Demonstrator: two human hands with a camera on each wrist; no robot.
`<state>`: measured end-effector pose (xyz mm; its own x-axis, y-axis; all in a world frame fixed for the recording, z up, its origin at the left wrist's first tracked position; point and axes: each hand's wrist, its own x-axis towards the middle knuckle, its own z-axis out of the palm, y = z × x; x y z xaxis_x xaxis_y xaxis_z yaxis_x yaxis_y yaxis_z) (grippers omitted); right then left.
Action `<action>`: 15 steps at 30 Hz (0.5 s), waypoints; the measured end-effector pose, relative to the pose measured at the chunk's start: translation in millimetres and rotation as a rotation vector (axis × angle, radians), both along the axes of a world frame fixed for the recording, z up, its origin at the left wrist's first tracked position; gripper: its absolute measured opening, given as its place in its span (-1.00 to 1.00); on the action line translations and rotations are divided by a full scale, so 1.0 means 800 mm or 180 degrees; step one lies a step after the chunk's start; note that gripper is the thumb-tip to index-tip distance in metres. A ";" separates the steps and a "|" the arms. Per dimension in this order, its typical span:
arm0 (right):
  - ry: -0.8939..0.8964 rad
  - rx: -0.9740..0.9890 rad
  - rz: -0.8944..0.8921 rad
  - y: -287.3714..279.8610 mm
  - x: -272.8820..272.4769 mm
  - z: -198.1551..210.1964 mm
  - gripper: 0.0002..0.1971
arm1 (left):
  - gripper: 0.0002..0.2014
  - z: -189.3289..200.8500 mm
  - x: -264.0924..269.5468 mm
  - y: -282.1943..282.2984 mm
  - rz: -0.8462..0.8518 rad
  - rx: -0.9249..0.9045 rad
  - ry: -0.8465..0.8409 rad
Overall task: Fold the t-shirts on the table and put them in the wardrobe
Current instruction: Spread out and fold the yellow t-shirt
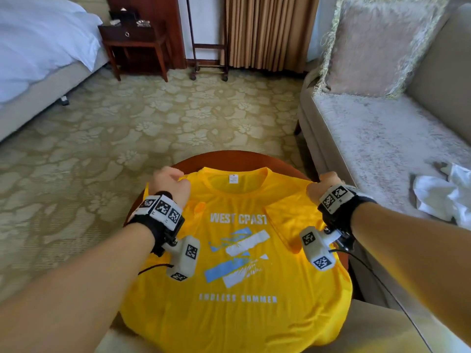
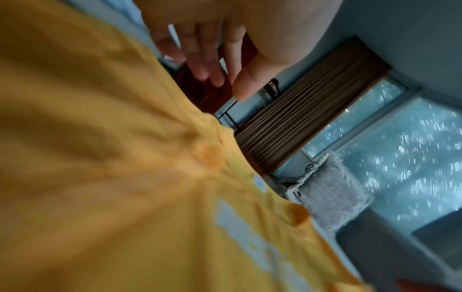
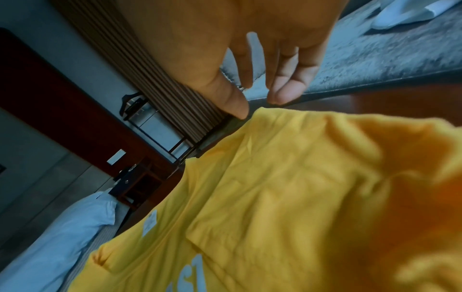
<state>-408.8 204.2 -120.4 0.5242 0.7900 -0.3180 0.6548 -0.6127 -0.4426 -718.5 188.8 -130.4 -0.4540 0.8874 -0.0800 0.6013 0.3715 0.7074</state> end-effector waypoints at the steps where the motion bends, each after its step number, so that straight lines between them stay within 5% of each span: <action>1: -0.0081 -0.0002 -0.0165 0.008 -0.001 -0.005 -0.45 | -0.83 -0.002 -0.012 -0.002 0.0064 0.0174 0.0084; 5: -0.0266 -0.0275 -0.0368 0.024 -0.014 -0.023 -0.43 | -0.68 -0.012 -0.057 0.002 0.0322 -0.0122 0.0374; 9: 0.0238 0.0008 -0.0289 0.025 -0.012 -0.041 -0.43 | -0.39 -0.028 -0.084 0.015 0.0285 -0.0783 -0.0120; 11: 0.0499 0.0044 -0.0252 0.027 -0.008 -0.048 -0.45 | -0.48 -0.036 -0.087 0.018 0.0232 -0.0892 -0.0105; 14: 0.0248 -0.0377 0.0056 0.020 -0.011 -0.041 -0.86 | -0.80 -0.043 -0.095 0.029 0.0218 -0.1089 0.0181; 15: 0.0027 -0.0700 0.0405 0.019 -0.019 -0.034 -0.85 | -0.79 -0.043 -0.097 0.031 0.0253 -0.1081 0.0174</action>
